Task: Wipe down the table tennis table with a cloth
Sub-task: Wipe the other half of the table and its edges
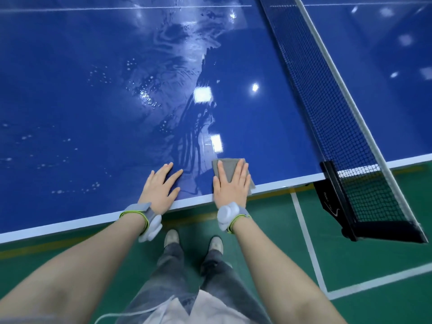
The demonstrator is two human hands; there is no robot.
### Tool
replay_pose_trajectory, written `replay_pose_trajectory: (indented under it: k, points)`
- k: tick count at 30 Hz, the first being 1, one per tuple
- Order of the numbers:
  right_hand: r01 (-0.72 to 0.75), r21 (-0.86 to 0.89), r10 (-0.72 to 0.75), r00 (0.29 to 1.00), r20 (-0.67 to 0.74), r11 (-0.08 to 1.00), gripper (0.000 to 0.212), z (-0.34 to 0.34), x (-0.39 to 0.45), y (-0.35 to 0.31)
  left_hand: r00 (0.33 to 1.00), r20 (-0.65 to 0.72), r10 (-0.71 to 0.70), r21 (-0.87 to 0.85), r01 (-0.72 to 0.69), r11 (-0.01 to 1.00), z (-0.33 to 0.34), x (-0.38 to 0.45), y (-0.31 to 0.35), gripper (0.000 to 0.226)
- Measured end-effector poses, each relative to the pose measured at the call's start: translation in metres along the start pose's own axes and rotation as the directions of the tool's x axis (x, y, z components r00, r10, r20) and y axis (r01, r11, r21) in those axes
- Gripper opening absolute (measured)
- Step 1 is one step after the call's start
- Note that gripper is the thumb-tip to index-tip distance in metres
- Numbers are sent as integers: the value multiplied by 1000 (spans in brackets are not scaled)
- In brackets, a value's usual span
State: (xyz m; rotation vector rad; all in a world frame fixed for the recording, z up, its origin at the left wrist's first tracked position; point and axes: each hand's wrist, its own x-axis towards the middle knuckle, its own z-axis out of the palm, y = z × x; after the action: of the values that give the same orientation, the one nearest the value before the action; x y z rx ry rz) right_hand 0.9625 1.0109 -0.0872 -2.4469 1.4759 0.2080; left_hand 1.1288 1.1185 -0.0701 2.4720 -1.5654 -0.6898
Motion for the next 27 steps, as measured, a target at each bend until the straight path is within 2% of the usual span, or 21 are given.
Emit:
replay_pose_trajectory:
  k: [3,6,11,16,19,22,23,25,27]
  points:
    - [39,-37,-44,992,-118,999,55,13,-9,-35,999,-35,-7,22,8,1000,-6,3,-14,50]
    - [122,-12,-123,990,-67,992,51,21,-21,-64,995,-73,-72,13,73,997,-13,5,-28,50]
    - [259,-32,-259,965,-29,965,49,28,-18,-57,999,-36,-33,86,36,996,-21,5,-49,51]
    - [34,17,-32,994,-101,999,50,12,6,-30,999,-8,-34,48,34,998,-29,12,-60,51]
    - [-52,-3,52,999,11,999,48,4,16,-30,999,-11,-51,39,51,998,-34,17,-66,51]
    - [-160,17,160,984,-73,987,56,4,15,-52,999,-11,-50,45,51,998,-36,21,-69,51]
    - [-145,27,147,985,-92,989,58,4,15,-61,999,-8,-49,44,50,998,-37,23,-70,51]
    - [-49,5,49,998,28,999,59,5,14,-84,999,-7,-43,40,43,998,-41,27,-74,51]
    - [-9,3,9,1000,6,1000,61,5,12,-102,999,-13,-34,32,35,999,-42,31,-75,51]
